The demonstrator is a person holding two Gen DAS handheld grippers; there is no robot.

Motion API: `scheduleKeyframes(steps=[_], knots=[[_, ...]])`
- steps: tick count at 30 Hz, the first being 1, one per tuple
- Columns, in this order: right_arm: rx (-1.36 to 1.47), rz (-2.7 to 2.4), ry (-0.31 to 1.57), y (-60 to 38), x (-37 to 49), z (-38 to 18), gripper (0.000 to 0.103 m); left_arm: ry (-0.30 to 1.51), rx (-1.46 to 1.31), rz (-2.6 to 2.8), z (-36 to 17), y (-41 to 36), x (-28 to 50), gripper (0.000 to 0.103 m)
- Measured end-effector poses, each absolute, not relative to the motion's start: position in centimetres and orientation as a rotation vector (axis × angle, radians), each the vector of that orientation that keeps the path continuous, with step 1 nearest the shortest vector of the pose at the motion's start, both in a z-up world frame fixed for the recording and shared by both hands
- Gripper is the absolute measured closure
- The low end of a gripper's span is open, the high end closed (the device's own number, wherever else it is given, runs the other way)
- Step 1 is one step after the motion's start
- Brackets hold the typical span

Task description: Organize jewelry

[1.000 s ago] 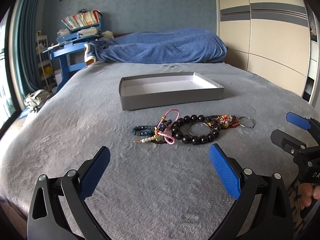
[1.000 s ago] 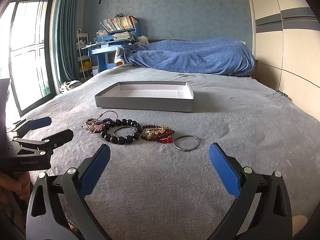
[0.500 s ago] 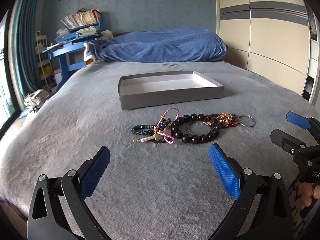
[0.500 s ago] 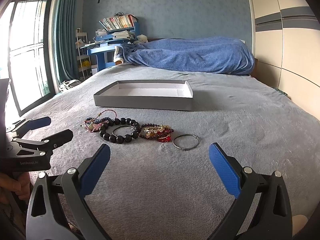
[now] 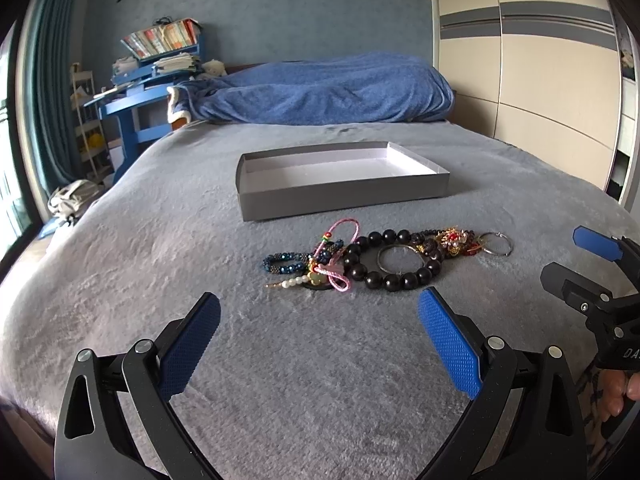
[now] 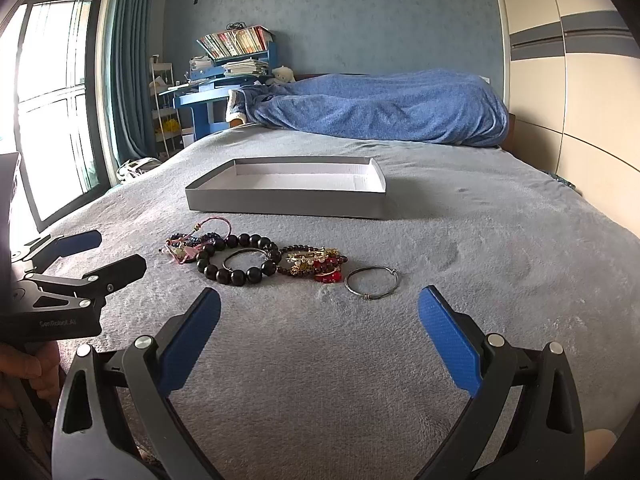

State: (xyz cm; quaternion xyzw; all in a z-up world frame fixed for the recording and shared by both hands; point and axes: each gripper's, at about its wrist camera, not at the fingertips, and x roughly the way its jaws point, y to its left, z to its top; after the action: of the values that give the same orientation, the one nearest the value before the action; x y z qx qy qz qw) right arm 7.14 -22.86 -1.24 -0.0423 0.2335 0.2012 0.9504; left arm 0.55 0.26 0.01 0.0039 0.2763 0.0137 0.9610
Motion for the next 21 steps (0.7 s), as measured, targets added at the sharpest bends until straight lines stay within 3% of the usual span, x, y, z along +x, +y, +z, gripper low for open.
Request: scheduleKeyframes(steps=[8,15,21], knots=[[-0.079,0.405,0.488,-22.8,7.5,-1.2,0.005,0.548,0.002,0.013,1.1,1.0,2.4,0.008],[-0.055,0.368,0.527,-23.1,8.9,-1.3,0.005,0.612,0.012,-0.029,0.6,1.0,4.6,0.032],[-0.033,0.321,0.583,-23.9,10.8,-1.5,0.005,0.652,0.031,-0.057,0.3,1.0,7.1,0.041]])
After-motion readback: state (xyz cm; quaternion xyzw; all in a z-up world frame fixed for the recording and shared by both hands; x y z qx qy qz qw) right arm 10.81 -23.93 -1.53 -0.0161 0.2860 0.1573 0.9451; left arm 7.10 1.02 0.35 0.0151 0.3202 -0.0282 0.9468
